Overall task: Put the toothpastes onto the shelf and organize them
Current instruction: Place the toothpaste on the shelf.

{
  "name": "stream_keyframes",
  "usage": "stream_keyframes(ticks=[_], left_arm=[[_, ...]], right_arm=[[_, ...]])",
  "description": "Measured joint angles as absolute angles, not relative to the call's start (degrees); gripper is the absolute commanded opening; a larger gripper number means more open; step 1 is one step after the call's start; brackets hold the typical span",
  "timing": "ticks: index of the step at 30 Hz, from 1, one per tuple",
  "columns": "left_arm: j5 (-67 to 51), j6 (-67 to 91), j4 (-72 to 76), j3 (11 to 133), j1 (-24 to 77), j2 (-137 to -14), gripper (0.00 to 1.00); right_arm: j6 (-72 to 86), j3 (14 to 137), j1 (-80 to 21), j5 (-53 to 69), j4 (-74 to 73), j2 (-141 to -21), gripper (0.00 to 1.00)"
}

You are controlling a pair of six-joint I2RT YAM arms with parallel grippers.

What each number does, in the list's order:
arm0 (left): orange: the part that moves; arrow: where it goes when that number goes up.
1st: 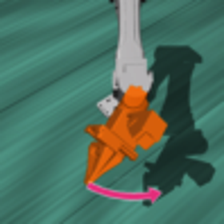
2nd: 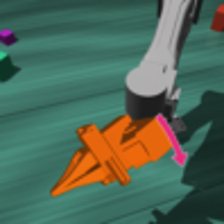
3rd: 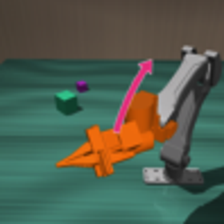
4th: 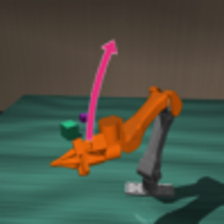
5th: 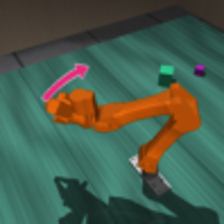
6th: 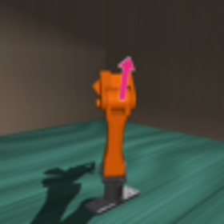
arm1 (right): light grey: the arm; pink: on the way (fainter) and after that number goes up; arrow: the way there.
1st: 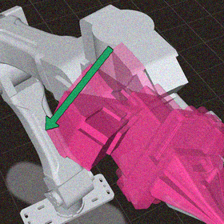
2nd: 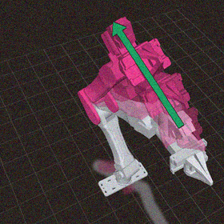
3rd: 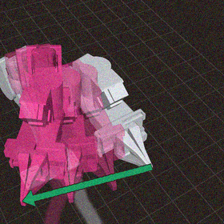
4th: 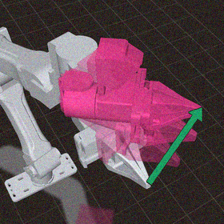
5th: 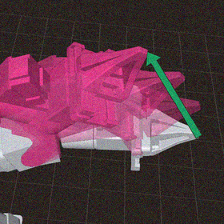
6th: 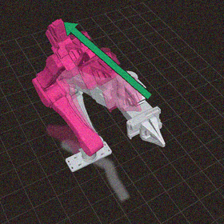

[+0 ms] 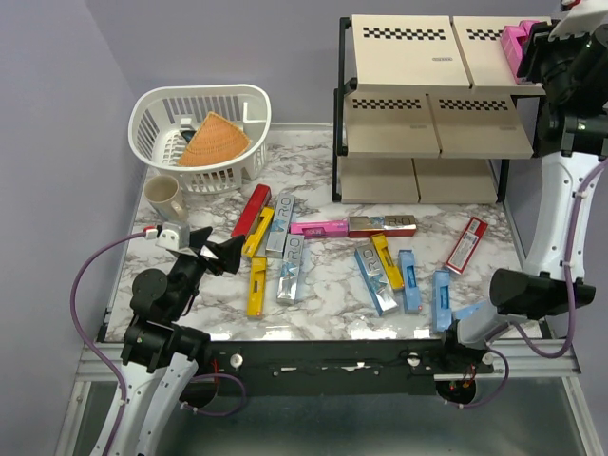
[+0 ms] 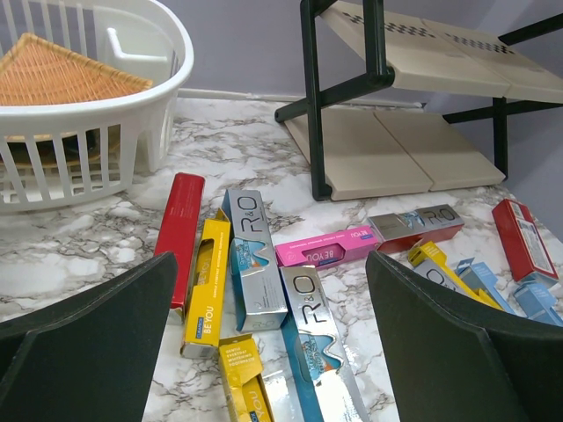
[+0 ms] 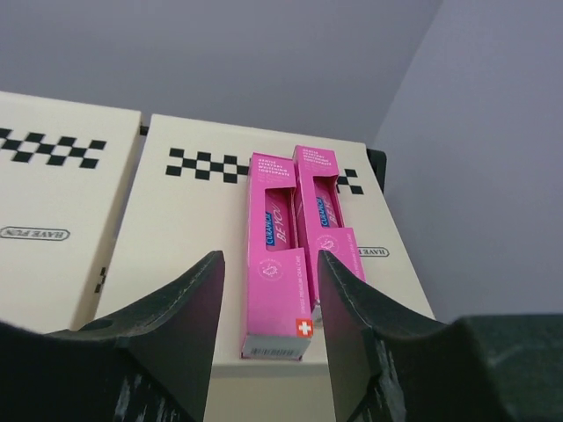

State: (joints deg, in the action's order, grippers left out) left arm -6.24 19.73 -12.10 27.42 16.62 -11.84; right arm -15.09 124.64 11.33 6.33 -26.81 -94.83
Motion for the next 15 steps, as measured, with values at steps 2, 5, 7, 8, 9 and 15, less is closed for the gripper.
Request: stream_keyframes(ticks=[2, 5, 7, 8, 9, 15], left_arm=[[-6.26, 19.73, -12.12, 27.42, 16.62, -11.66, 0.99], [-6.26, 19.73, -12.1, 27.42, 16.62, -11.22, 0.99], [-6.26, 19.73, -12.08, 27.42, 16.62, -10.92, 0.99], [-6.26, 19.73, -12.1, 27.42, 16.62, -10.79, 0.99], [-6.28, 19.73, -12.1, 27.42, 16.62, -10.74, 0.99], [-6.28, 19.73, -12.1, 27.42, 16.64, -10.68, 0.99]], right_arm=[[-14.35, 124.42, 11.33, 6.33, -26.83, -92.4, 0.54], [-12.95, 121.25, 11.33, 5.87, -26.09, -86.74, 0.51], [-11.77, 118.63, 11.33, 5.23, -25.3, -83.66, 0.5], [-10.39, 116.86, 11.33, 4.45, -25.34, -81.78, 0.5], [-9.89, 116.16, 11.33, 4.08, -25.34, -81.1, 0.5], [-4.21, 116.79, 11.38, 2.22, -29.89, -84.05, 0.5]])
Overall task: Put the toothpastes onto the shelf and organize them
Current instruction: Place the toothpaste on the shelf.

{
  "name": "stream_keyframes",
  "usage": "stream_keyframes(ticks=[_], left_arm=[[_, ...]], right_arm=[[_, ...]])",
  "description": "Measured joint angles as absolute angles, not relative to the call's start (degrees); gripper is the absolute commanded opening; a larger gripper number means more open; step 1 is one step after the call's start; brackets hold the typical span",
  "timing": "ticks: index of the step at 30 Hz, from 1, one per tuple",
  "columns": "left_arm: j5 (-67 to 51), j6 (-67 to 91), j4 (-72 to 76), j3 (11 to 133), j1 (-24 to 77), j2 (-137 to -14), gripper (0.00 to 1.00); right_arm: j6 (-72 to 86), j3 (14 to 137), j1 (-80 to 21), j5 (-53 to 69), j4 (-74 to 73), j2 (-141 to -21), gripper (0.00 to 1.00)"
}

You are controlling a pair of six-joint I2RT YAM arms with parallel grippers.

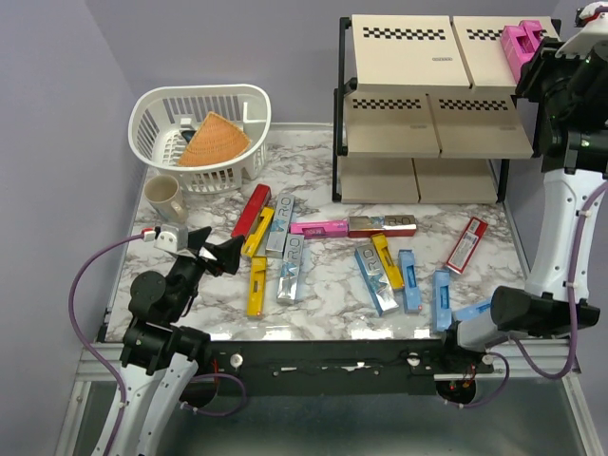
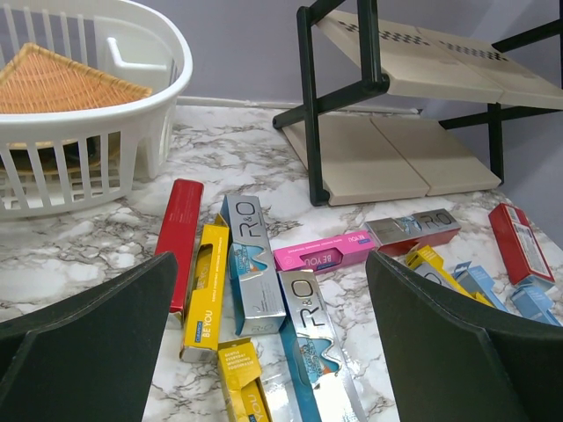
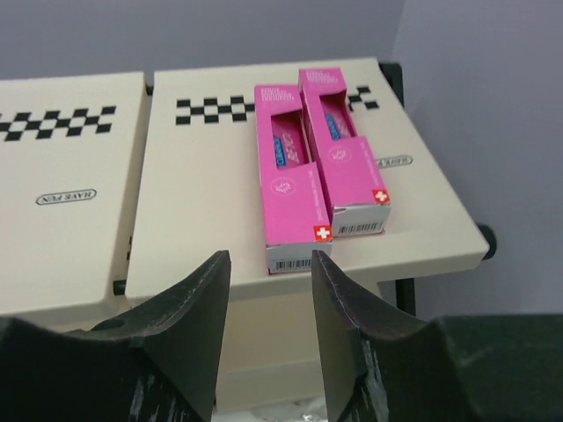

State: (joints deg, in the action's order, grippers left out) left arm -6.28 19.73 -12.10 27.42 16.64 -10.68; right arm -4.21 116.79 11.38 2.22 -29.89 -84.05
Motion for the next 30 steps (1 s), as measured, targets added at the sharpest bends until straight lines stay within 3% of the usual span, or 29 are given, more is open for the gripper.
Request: stream_keyframes(ticks=[10, 30], left_arm=[[-6.28, 19.73, -12.1, 27.42, 16.64, -10.66, 0.99], [-6.28, 19.73, -12.1, 27.42, 16.64, -10.68, 0.99]], right_arm=[[0.86, 123.31, 11.38, 1.8, -39.24, -91.68, 0.5], [1.08, 127.46, 11.38, 2.04, -39.59, -95.11, 0.5]])
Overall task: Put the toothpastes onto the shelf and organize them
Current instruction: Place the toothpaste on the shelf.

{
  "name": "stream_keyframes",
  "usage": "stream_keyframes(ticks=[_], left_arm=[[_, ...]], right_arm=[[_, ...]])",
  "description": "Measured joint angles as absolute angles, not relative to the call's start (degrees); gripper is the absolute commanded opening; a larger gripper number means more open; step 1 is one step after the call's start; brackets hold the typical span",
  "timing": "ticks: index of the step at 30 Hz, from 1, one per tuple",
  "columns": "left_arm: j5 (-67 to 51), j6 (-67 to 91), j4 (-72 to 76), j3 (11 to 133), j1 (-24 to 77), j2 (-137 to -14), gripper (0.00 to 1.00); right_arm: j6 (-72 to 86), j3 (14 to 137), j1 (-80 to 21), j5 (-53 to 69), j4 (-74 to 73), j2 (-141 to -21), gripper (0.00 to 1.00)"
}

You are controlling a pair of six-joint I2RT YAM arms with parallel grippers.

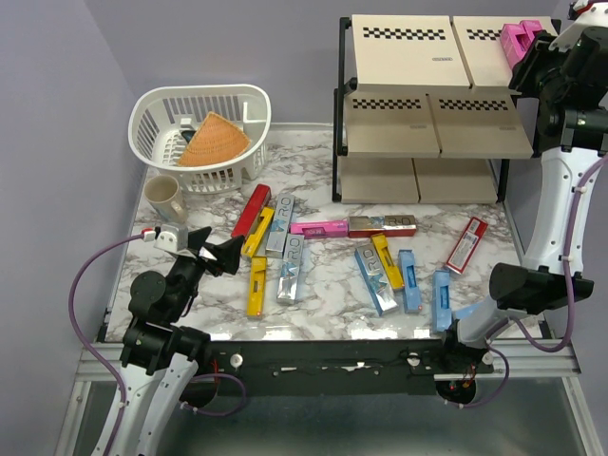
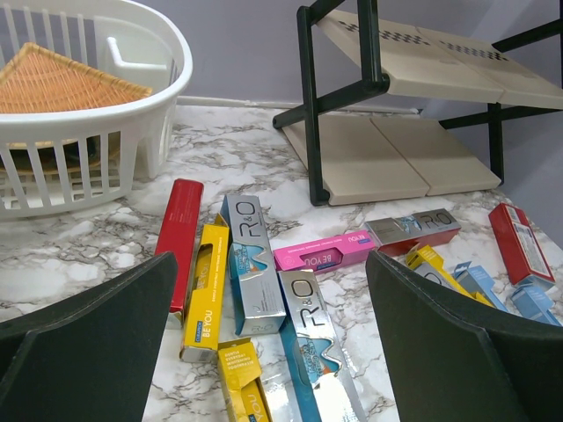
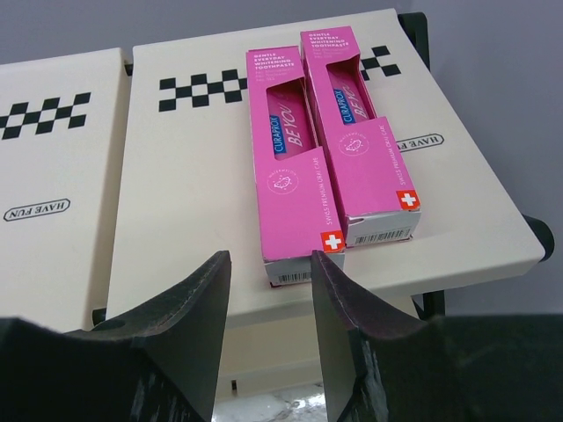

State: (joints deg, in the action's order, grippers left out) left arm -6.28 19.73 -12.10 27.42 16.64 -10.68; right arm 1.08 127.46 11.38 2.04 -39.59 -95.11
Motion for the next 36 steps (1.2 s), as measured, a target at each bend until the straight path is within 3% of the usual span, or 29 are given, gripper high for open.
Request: stream_keyframes(ticks=[19, 26, 32, 36], left_arm=[[-6.28, 19.73, -12.1, 27.42, 16.62, -10.87, 0.99], [-6.28, 19.73, -12.1, 27.42, 16.62, -10.87, 0.99], [-6.33, 19.73, -12.08, 27.42, 16.62, -10.31, 0.99], [-6.74, 19.73, -11.97, 27.42, 16.62, -9.37, 0.99]], right_arm=[[1.02, 128.29, 11.64, 2.5, -39.51, -97.1, 0.5], [0.97, 126.02, 11.64, 7.62, -38.5, -94.91, 0.62], [1.52, 113.38, 10.37, 18.7, -34.79, -82.41, 0.77], [1.85, 101.01, 3.46, 22.98, -31.0, -72.58, 0.82]])
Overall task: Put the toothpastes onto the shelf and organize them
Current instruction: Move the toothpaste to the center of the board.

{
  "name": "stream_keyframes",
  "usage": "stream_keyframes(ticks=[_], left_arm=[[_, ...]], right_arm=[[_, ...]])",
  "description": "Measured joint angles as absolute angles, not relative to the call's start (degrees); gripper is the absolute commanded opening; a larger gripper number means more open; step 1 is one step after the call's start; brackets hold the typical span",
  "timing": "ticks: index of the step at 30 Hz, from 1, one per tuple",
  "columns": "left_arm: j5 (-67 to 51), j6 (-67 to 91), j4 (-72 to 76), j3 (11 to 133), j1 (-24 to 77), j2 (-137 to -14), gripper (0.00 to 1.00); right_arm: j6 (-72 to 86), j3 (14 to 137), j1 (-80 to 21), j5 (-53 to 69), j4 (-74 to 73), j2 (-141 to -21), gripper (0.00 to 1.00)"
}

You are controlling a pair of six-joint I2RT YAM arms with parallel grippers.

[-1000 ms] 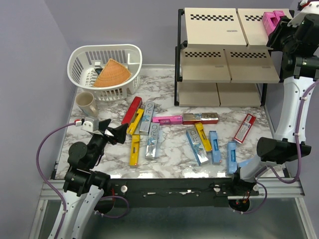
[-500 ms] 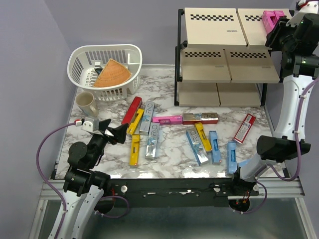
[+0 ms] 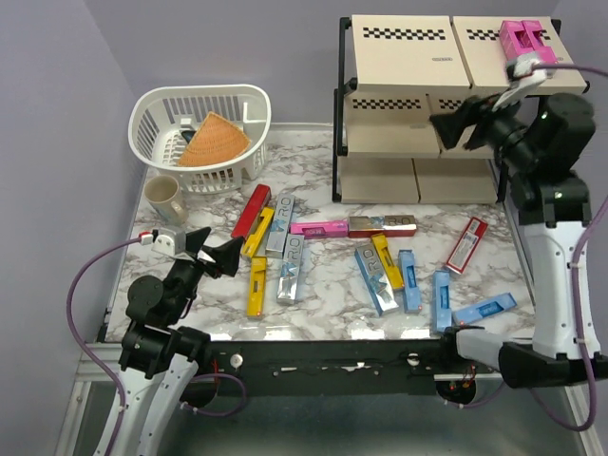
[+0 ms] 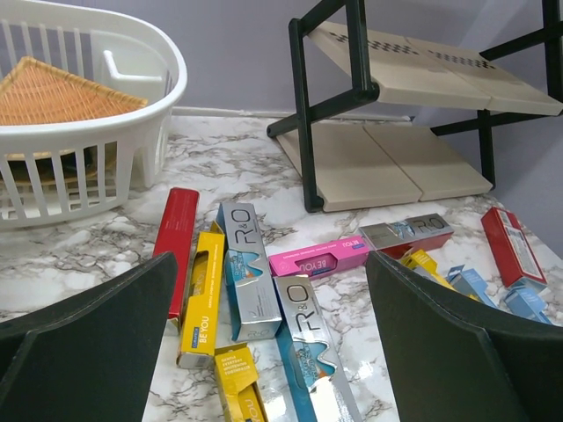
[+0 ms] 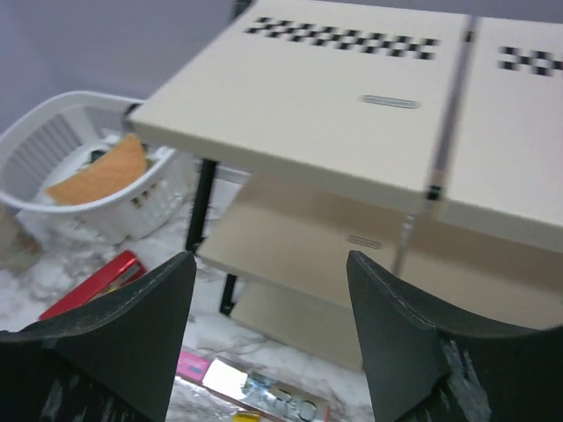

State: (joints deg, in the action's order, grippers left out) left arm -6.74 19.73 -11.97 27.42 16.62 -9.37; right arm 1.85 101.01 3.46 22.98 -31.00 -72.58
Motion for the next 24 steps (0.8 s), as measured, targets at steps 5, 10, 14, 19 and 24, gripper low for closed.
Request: stream_keyframes(ticks=[5, 10, 14, 19, 24], left_arm=[[-7.09, 19.73, -11.79, 27.42, 16.62, -8.29, 0.99], [-7.18, 19.73, -11.66, 27.42, 16.62, -8.23, 0.99], [-7.55, 19.73, -11.62, 27.42, 16.62, -8.38, 0.99], [-7.62, 19.66, -11.7, 27.42, 16.56, -8.64, 0.99], [-7.75, 19.55, -11.66, 27.42, 14.06, -9.17, 0.99]], right_arm=[[1.61, 80.14, -9.8, 26.83, -24.86, -63.81, 0.86], [-2.15, 62.94, -20.88, 27.11, -22.81, -64.93, 0.85], [-6.87, 57.43, -26.79, 26.37, -22.22, -71.2, 0.86], [-13.98, 58.96, -30.72, 24.43, -19.55, -83.9, 0.86], [-20.25, 69.08, -31.44, 22.41, -19.38, -96.07, 0.86]])
